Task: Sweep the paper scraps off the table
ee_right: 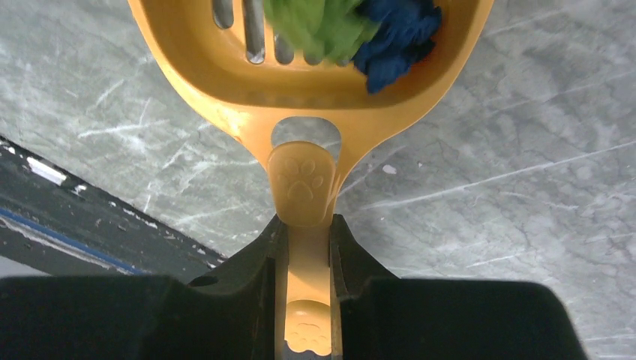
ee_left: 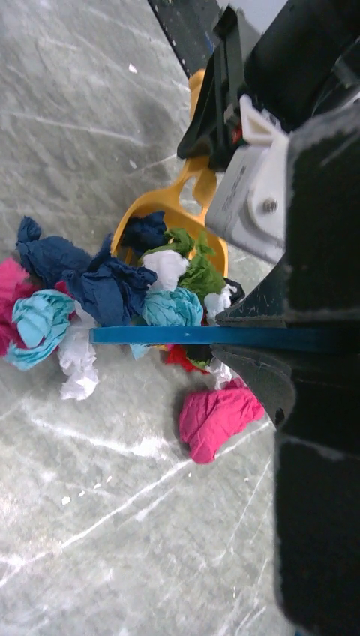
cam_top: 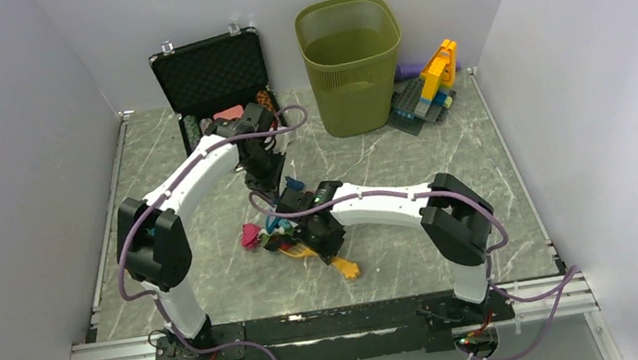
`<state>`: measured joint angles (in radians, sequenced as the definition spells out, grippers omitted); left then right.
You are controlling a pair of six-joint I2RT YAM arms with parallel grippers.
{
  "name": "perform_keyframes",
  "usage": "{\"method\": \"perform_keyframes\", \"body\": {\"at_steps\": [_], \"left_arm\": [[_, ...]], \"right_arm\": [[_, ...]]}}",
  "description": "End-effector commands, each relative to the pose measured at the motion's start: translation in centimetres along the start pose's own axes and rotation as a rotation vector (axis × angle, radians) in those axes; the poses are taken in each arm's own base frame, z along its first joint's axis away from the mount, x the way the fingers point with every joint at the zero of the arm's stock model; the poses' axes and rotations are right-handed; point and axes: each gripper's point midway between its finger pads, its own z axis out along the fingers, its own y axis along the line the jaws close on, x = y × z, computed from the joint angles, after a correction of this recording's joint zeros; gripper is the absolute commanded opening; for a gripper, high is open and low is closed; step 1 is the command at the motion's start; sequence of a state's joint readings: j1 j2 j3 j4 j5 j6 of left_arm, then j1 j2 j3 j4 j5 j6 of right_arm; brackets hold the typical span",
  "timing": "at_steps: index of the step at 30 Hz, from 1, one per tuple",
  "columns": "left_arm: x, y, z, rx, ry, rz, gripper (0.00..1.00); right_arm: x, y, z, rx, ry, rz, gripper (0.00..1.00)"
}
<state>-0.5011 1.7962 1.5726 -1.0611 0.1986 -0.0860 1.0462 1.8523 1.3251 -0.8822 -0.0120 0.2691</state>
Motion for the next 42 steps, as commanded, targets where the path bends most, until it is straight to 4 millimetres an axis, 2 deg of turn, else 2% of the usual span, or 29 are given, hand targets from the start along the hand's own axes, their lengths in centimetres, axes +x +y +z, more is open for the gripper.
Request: {"method": "perform_keyframes", "body": {"at_steps": [1, 5, 9, 16, 19, 26, 34, 42], "left_arm": [[0.6, -2.8, -0.8, 0.094, -0.007, -0.021, 0.00], [0.6, -4.4, -0.8, 0.130, -0.015, -0.002, 0.00], [-0.1, -4.1, -1.1, 0.093, -0.048, -0.022, 0.00], [-2.6, -4.0, -4.7, 0.047, -0.192, -0.059, 0.00], [-3.1, -3.4, -6.0, 0.013, -0.235, -0.080, 0.00], [-3.7, -3.8, -8.9, 0.042, -0.350, -0.115, 0.00], [-3.5, -2.4, -12.4, -0.001, -0.420, -0.161, 0.00], [-2.3, 1.5, -16.5, -0.086, -0.537, -0.244, 0.00]], "right_arm": [[-3.5, -0.6, 0.2, 0.045, -0.154, 0.044, 0.00], [-3.7, -0.5, -0.6, 0.044, -0.208, 0.048, 0.00], [-3.6, -0.3, -1.9, 0.022, -0.263, 0.050, 0.00], [-1.9, -0.6, -2.5, 0.031, -0.272, 0.050, 0.00], [-1.6, -0.3, -2.9, 0.018, -0.289, 0.049, 0.00], [-0.9, -0.1, -2.9, 0.018, -0.287, 0.046, 0.00], [-0.8, 0.0, -3.7, 0.020, -0.305, 0.046, 0.00], [-1.1, -0.1, -5.6, 0.037, -0.322, 0.048, 0.00]]}}
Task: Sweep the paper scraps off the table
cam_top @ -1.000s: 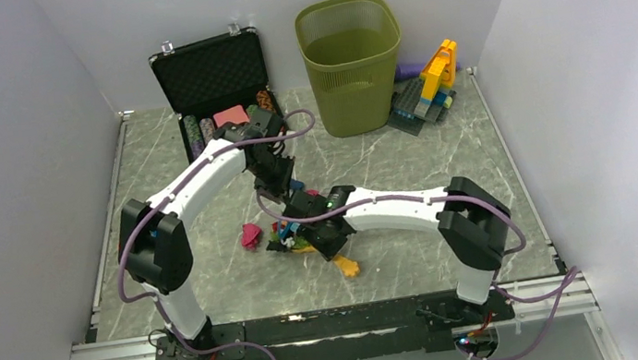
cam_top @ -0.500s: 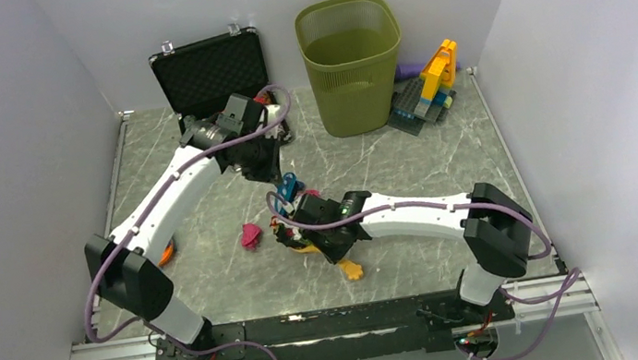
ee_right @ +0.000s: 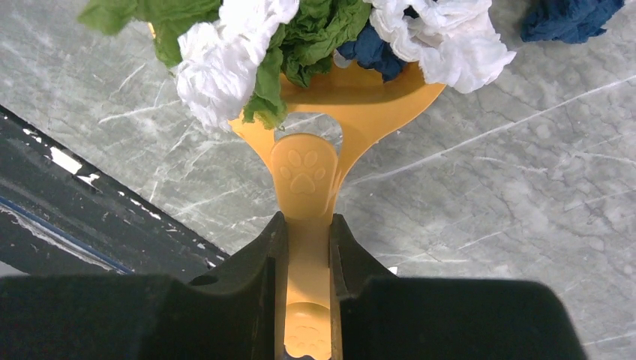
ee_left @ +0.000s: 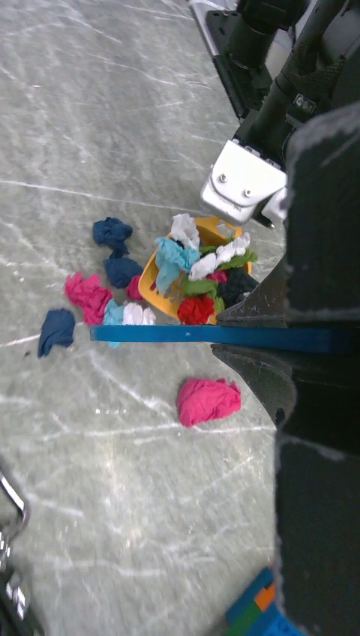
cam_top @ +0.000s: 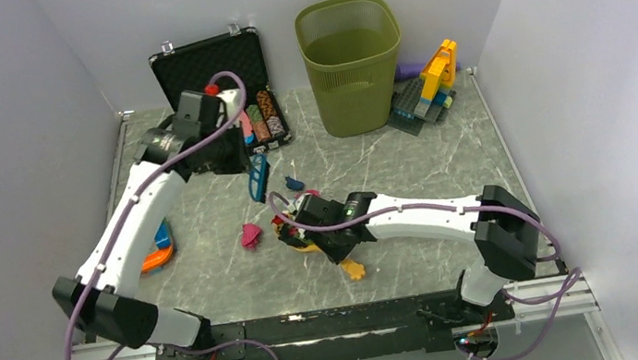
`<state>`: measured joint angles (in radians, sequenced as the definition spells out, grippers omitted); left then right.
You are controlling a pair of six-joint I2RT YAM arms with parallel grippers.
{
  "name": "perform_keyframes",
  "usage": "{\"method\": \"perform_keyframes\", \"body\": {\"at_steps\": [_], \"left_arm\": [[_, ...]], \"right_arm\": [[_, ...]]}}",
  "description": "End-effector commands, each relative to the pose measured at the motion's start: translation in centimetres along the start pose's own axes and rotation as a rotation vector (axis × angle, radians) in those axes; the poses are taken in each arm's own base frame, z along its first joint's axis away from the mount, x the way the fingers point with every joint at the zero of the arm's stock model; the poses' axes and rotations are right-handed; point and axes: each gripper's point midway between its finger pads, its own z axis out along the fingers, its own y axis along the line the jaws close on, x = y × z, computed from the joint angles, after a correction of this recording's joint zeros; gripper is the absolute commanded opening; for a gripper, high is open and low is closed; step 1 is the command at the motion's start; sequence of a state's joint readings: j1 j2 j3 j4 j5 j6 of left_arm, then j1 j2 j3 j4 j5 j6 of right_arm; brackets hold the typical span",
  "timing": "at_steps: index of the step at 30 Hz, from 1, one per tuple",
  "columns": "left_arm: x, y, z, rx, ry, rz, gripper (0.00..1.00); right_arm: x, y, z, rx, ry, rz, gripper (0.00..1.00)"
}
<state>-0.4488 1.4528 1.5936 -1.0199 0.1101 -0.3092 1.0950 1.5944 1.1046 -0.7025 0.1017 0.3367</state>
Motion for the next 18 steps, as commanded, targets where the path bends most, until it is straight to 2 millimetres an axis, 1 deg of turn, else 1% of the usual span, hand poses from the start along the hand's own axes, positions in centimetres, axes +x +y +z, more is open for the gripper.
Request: {"method": "perform_keyframes", "body": {"at_steps": [1, 6, 8, 11, 14, 18], "left_arm": [[-1.8, 2.1, -4.5, -0.051, -0.144, -0.030, 0.00], [-2.7, 4.7, -8.7, -0.145, -0.238, -0.045, 0.00], [-2.9, 6.7, -10.3, -0.228, -0.273, -0.061, 0.00], [-2.5, 8.4, -11.9, -0.300, -0.287, -0.070, 0.00], [-1.6, 9.7, -12.2, -0.342, -0.281, -0.078, 0.00], [-0.2, 10.2, -11.5, -0.335, -0.263, -0.087, 0.00]], "right_arm": [[-2.5, 0.0, -2.9, 0.016, -0.086, 0.020, 0.00], [-4.0, -0.2, -4.4, 0.044, -0.078, 0.009, 0.00], [-4.6, -0.2, -4.8, 0.057, -0.071, 0.004, 0.00], [-5.7, -0.3, -5.4, 0.068, -0.068, 0.005, 0.00], [-7.2, -0.8, -6.5, 0.078, -0.073, 0.017, 0.00], [-10.2, -1.7, -7.8, 0.060, -0.100, 0.042, 0.00]]}}
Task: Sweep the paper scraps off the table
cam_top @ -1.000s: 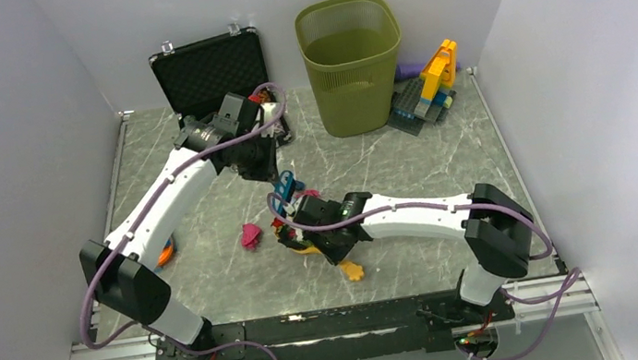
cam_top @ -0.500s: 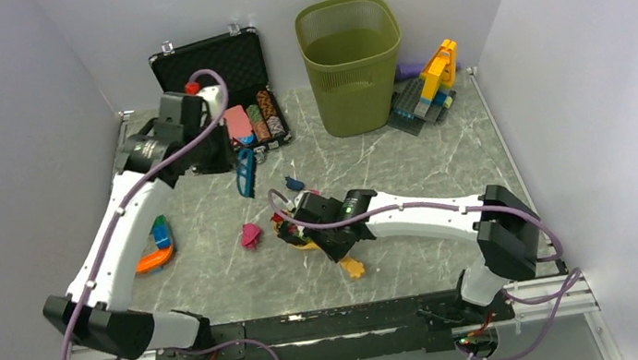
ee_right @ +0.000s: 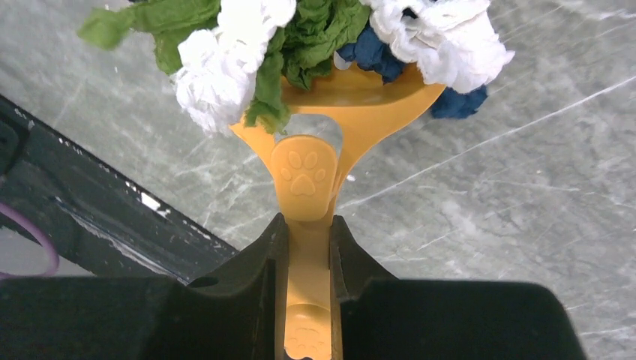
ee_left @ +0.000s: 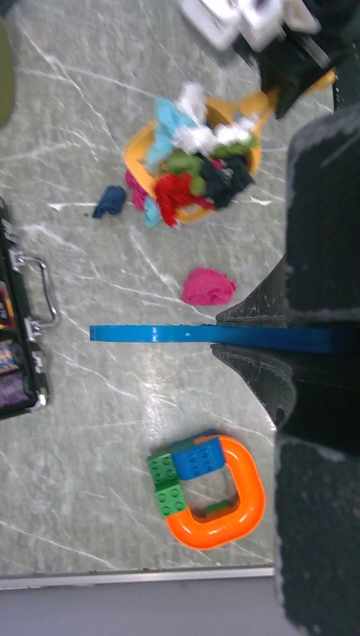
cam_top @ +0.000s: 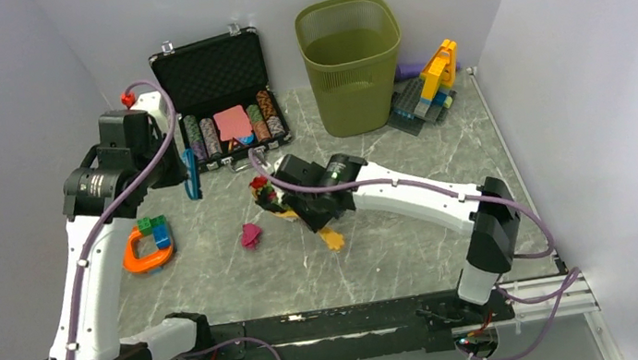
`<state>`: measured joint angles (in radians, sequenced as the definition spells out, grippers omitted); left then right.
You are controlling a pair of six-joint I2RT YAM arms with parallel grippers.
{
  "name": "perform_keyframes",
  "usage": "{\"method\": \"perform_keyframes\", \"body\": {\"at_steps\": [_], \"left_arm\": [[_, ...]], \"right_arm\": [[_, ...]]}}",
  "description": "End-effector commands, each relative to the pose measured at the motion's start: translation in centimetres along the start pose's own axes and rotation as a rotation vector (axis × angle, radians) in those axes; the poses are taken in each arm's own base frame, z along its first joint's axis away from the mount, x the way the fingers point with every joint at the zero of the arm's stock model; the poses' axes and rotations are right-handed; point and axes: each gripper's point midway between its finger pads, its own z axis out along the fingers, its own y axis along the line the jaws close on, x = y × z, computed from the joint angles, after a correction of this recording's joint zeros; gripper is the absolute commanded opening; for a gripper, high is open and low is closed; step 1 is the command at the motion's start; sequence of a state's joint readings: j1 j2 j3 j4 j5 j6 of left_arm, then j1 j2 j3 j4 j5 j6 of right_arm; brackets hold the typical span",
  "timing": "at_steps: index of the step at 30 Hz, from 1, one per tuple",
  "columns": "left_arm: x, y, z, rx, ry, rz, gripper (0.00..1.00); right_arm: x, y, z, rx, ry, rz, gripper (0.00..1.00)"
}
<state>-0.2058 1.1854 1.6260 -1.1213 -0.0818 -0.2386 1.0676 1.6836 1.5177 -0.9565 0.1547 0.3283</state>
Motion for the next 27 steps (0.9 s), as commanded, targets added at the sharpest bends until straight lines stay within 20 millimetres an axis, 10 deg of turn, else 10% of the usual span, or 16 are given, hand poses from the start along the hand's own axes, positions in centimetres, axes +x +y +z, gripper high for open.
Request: {"method": "perform_keyframes", "body": {"at_steps": [1, 14, 27], "left_arm": [[1.8, 1.1, 0.2, -0.028, 0.026, 0.018, 0.00], [5.1, 1.1, 2.0, 0.000, 0.097, 0.031, 0.00], [6.7, 1.0, 3.2, 0.011, 0.128, 0.030, 0.00]], "right_arm": [[-3.3, -2.1, -1.9, 0.021, -0.019, 0.027, 0.00], [-12.2, -6.8, -3.1, 0.030, -0.081, 0.121, 0.00], [-14.8, -8.4, -4.1, 0.011, -0.146, 0.179, 0.00]]}}
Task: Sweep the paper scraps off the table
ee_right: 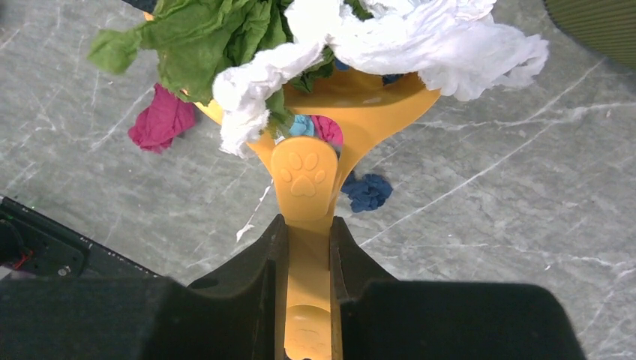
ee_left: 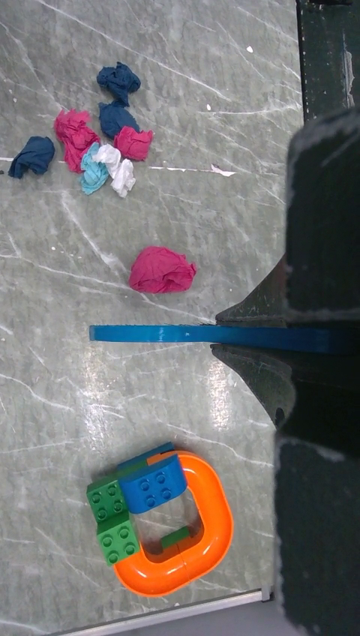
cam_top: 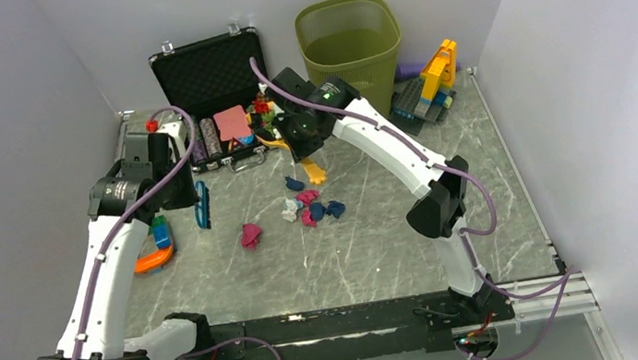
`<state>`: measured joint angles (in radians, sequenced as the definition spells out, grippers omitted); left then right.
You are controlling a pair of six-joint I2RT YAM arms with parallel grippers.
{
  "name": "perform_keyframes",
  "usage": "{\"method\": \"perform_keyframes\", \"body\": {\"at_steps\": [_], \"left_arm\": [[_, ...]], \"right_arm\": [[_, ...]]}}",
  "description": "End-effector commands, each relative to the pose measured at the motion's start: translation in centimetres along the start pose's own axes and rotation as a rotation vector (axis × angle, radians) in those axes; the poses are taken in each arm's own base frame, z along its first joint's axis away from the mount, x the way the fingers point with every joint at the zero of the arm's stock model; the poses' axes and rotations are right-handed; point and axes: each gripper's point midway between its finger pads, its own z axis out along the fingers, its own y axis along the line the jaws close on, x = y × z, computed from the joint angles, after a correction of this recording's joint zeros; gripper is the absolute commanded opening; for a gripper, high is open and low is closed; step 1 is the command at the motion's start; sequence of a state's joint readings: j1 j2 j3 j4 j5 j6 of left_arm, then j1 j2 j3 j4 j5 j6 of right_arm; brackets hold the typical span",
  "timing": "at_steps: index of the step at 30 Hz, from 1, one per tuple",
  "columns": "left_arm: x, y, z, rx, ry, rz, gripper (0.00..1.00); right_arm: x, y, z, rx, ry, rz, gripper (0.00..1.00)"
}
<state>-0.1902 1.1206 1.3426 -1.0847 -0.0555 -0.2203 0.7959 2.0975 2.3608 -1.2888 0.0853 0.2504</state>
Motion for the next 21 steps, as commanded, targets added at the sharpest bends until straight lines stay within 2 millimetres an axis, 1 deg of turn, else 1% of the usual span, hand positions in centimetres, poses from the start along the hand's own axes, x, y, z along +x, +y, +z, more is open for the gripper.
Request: {"method": "perform_keyframes", "body": {"at_steps": [1, 6, 8, 12, 18, 21], "left_arm": [[-0.8, -0.5, -0.1, 0.039, -0.053, 0.011, 0.00], [-0.4, -0.8, 0.6, 0.051, -0.034, 0.007, 0.00], [-0.2, -0.9, 0.7, 0.056, -0.027, 0.010, 0.00], [-0.2, -1.2, 0.4, 0.074, -0.030, 0.009, 0.00], [0.0, -0.9, 0.3, 0.064, -0.025, 0.013, 0.00], [0.1, -0.9, 0.3, 0.063, -0.024, 0.013, 0.00]], "right_arm": [[-1.9, -0.3, -2.6, -0.037, -0.075, 0.019, 0.00], [-3.7, -2.0, -4.0, -0.055, -0.130, 0.063, 0.00], [-4.5, -3.0, -4.3, -0.057, -0.156, 0.080, 0.00], [-6.4, -5.0, -5.1, -0.094, -0.214, 0.126, 0.00], [-9.8, -8.3, -6.9, -0.144, -0.343, 0.217, 0.00], [-10.6, -9.3, -7.3, -0.171, -0.371, 0.250, 0.00]]}}
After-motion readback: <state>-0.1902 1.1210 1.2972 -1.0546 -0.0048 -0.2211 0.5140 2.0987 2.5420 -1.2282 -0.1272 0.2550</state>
